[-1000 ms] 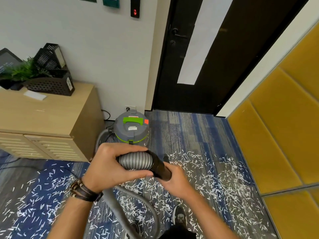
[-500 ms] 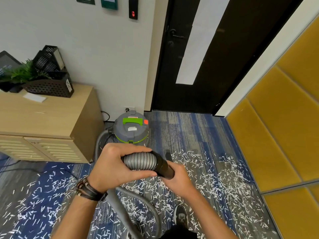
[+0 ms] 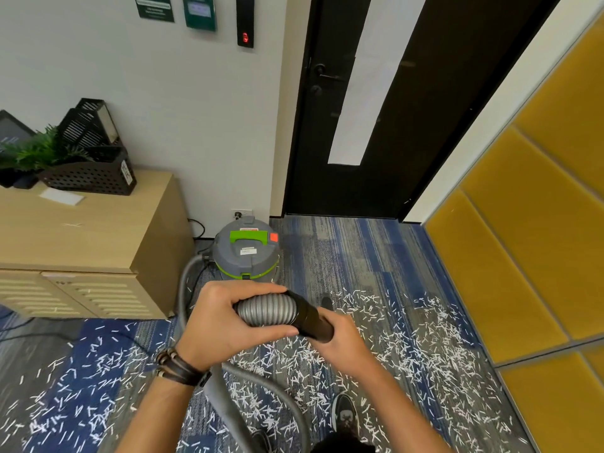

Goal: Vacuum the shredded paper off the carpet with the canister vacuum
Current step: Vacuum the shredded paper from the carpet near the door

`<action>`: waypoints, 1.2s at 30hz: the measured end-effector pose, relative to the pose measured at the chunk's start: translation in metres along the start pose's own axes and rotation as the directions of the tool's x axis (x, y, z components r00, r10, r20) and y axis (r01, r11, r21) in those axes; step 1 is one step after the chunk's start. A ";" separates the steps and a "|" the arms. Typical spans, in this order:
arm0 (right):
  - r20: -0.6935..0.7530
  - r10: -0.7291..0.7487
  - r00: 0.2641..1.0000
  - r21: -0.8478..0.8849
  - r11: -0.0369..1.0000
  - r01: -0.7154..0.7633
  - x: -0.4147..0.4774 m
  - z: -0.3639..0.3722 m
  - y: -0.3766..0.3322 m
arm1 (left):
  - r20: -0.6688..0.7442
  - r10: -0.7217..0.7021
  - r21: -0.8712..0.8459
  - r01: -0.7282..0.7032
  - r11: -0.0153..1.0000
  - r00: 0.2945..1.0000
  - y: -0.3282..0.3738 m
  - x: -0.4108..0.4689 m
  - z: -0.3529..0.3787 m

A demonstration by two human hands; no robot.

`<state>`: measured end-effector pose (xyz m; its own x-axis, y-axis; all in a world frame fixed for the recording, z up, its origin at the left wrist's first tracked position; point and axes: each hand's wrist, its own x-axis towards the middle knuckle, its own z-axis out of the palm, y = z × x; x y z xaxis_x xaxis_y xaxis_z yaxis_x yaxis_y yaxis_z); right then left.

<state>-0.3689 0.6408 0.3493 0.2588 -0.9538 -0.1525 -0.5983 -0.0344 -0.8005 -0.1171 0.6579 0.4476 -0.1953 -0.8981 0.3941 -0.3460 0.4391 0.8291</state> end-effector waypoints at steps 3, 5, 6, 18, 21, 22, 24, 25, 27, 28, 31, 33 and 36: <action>0.014 0.021 1.000 0.010 1.000 -0.021 -0.004 0.004 0.006 | 0.056 -0.020 -0.008 0.021 1.000 0.998 -0.004 0.001 0.007; 0.036 0.044 0.998 0.015 0.999 -0.045 -0.008 0.003 0.008 | 0.080 -0.017 -0.010 0.017 1.000 0.997 -0.004 0.000 0.009; 0.057 0.045 0.997 0.014 0.999 -0.046 -0.010 0.001 0.009 | 0.088 -0.014 -0.014 0.015 1.000 0.996 -0.003 0.000 0.010; -0.002 -0.045 0.999 -0.093 0.995 0.045 0.018 -0.013 0.012 | -0.065 -0.002 0.052 0.005 0.999 0.998 -0.008 0.001 0.012; 0.012 -0.035 0.999 -0.084 0.996 0.036 0.021 -0.008 0.018 | -0.007 -0.050 0.060 0.050 0.997 0.999 -0.016 0.003 0.015; 0.011 -0.033 0.999 -0.070 0.997 0.034 0.020 -0.005 0.020 | 0.014 -0.062 0.047 0.061 0.997 0.998 -0.018 0.003 0.015; 0.009 -0.026 1.000 -0.051 0.998 0.026 0.014 0.000 0.022 | 0.057 -0.065 0.031 0.063 0.998 0.996 -0.020 0.003 0.015; 0.013 -0.014 1.000 -0.041 0.999 0.015 0.010 0.002 0.025 | 0.078 -0.061 0.032 0.059 0.998 0.995 -0.020 0.003 0.016; 0.012 0.006 1.000 -0.023 1.000 -0.006 0.004 0.004 0.031 | 0.087 -0.056 0.028 0.054 0.998 0.995 -0.019 0.001 0.018; -0.001 0.012 1.000 -0.021 1.000 -0.012 0.003 0.004 0.034 | 0.071 -0.053 0.021 0.051 0.998 0.996 -0.018 0.001 0.020; -0.047 0.015 0.999 -0.032 0.999 -0.016 0.009 0.000 0.034 | 0.011 -0.034 0.038 0.034 0.999 0.999 -0.017 0.003 0.022; -0.063 -0.004 0.998 -0.045 0.999 0.002 0.016 -0.003 0.032 | 0.006 -0.035 0.055 0.034 0.998 0.999 -0.019 0.008 0.021; -0.059 -0.020 0.998 -0.050 0.999 0.017 0.022 -0.005 0.035 | 0.064 -0.073 0.077 0.068 0.995 0.995 -0.021 0.014 0.025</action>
<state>-0.3878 0.6167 0.3210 0.2252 -0.9690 -0.1018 -0.6312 -0.0656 -0.7728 -0.1353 0.6370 0.4264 -0.2281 -0.9244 0.3059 -0.4278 0.3773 0.8213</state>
